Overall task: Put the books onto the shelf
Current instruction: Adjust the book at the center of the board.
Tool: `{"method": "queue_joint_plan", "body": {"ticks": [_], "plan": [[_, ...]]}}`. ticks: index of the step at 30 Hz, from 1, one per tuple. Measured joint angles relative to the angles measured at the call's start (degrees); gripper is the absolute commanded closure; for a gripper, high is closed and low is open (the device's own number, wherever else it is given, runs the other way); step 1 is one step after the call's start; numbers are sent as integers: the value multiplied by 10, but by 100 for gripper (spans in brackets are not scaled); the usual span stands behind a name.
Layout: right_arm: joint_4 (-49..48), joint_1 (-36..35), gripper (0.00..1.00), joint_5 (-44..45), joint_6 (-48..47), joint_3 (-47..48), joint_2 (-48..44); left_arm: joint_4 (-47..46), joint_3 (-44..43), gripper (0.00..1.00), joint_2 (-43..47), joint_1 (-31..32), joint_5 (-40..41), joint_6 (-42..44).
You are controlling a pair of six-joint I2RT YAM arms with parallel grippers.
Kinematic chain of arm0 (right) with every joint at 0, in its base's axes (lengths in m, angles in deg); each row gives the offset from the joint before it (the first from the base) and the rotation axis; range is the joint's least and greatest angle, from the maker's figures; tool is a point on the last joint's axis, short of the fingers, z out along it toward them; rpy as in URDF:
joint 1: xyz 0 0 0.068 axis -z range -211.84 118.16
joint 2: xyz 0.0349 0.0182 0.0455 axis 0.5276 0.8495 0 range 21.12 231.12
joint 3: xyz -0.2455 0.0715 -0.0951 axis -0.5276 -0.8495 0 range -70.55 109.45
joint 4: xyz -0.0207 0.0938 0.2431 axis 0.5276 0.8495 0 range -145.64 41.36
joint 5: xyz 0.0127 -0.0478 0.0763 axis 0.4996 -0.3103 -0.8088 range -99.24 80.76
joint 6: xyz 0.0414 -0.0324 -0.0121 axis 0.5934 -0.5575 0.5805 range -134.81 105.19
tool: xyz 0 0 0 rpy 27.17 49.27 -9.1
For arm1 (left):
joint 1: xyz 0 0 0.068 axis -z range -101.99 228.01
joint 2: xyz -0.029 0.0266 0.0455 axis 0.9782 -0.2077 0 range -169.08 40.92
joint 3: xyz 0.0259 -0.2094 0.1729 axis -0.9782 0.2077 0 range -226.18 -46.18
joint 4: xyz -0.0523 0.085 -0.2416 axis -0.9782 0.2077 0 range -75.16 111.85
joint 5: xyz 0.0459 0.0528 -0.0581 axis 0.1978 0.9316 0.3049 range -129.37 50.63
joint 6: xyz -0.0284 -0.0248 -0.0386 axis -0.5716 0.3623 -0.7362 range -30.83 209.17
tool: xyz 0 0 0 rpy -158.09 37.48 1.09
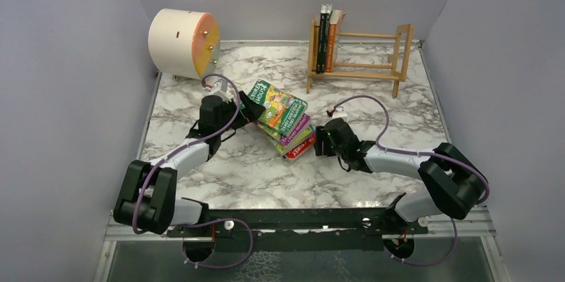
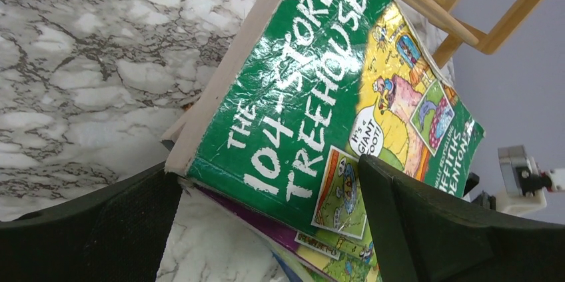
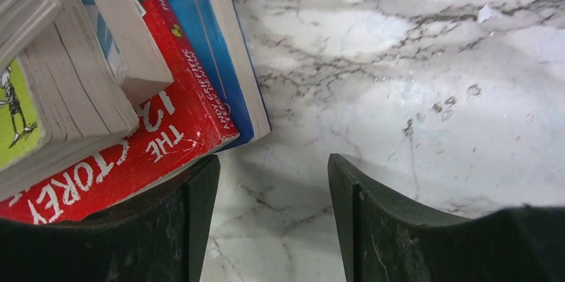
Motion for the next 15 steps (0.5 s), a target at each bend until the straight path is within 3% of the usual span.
{"method": "queue_joint_plan", "body": {"ticks": [15], "plan": [[-4,63,39,-6,-40,75,70,28,42,5,66,28,21,-13]]}}
